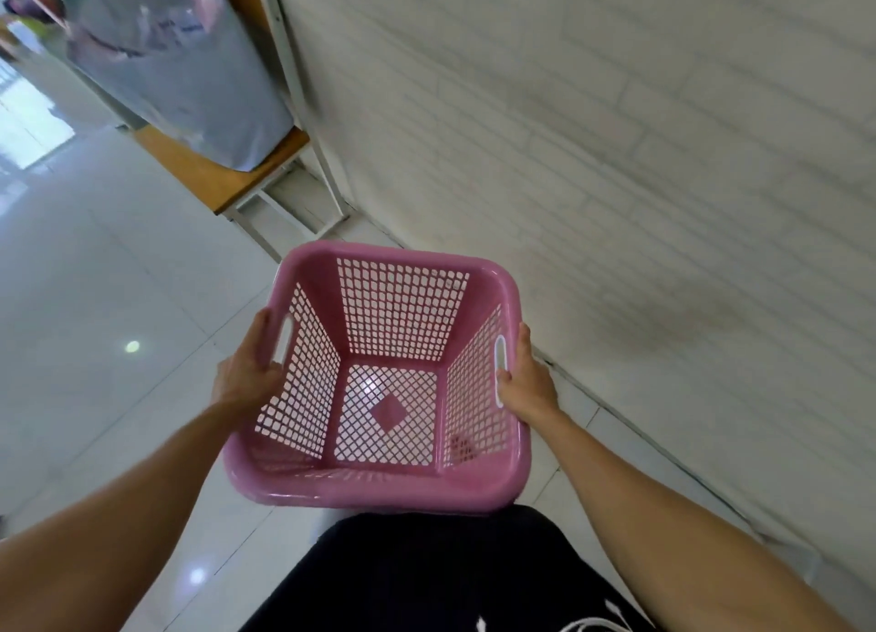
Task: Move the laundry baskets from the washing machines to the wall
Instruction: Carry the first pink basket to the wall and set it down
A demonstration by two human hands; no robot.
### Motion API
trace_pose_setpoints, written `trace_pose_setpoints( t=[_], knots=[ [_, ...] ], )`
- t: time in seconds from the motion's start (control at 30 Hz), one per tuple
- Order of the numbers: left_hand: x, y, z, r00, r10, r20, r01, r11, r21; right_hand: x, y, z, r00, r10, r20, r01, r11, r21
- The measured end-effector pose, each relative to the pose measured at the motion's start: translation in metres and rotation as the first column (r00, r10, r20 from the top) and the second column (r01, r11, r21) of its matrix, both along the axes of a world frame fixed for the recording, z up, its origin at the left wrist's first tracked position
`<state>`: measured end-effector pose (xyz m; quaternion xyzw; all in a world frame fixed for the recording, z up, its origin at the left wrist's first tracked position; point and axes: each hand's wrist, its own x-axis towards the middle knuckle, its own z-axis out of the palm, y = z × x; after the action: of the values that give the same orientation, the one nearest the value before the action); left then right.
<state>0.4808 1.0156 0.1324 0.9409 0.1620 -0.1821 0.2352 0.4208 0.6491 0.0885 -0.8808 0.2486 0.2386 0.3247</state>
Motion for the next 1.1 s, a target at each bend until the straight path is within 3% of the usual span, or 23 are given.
trace_pose_setpoints(
  t=[0.17,0.33,0.5,0.7,1.1],
  knots=[
    [0.08,0.012,0.001,0.992,-0.124,-0.037,0.121,0.99,-0.072,0.039,0.024,-0.003,0.993,-0.069,-0.095,0.07,0.997,0.016],
    [0.157,0.033,-0.016,0.996,-0.021,-0.085,0.011,0.993,-0.122,0.089,0.062,-0.006,0.975,-0.167,-0.147,0.167,0.986,-0.014],
    [0.248,0.051,-0.038,0.969,-0.151,-0.197,0.137,0.987,-0.083,0.131,0.095,-0.017,0.926,-0.301,-0.228,0.294,0.954,-0.064],
    [0.338,0.065,-0.077,0.913,-0.285,-0.29,0.287,0.957,-0.039,0.169,0.119,-0.044,0.888,-0.406,-0.216,0.398,0.914,-0.08],
    [0.413,0.022,-0.188,0.838,-0.343,-0.424,0.324,0.939,-0.119,0.198,0.099,-0.152,0.792,-0.524,-0.313,0.508,0.85,-0.138]
  ],
)
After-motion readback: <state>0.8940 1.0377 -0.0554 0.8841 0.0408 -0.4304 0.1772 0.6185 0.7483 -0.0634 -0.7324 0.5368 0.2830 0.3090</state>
